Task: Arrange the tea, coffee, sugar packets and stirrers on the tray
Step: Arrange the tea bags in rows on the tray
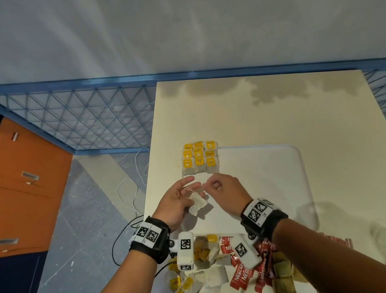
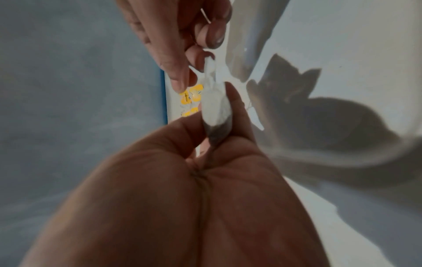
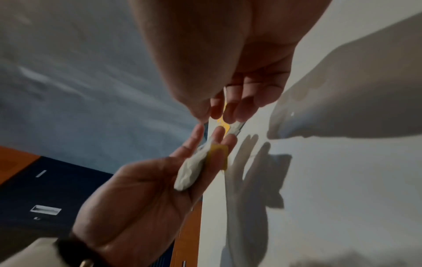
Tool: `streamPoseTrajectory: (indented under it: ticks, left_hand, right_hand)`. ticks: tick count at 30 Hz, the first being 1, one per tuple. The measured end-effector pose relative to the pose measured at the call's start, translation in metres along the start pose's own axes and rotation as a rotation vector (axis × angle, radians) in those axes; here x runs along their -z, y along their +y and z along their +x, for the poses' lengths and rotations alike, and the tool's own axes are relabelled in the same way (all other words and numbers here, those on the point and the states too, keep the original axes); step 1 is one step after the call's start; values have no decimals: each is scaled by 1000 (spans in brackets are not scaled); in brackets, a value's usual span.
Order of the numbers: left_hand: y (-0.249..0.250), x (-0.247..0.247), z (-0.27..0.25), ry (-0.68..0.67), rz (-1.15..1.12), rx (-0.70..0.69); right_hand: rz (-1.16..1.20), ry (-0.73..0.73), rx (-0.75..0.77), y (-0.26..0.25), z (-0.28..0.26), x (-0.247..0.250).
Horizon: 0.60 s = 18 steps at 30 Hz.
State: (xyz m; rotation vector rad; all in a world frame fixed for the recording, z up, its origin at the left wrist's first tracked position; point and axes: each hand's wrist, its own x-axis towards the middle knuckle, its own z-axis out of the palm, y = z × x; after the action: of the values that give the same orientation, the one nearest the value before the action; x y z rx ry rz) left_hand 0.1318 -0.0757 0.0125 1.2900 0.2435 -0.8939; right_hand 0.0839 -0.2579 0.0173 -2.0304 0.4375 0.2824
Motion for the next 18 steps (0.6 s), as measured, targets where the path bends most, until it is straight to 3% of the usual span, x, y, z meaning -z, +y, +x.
streamPoseTrajectory:
  ticks: [9,14,18]
  left_hand:
    - [0,-5,-5,13,6,-57]
    - [1,-8,-8,16,-25,-70]
    - [1,-10,-7,29,28,-89]
  right_hand:
    - [51,-21,-10,4,-30,-18]
    - [142,2,-101,-2,-33,-18]
    - [160,24,-65,-6,-36,-14]
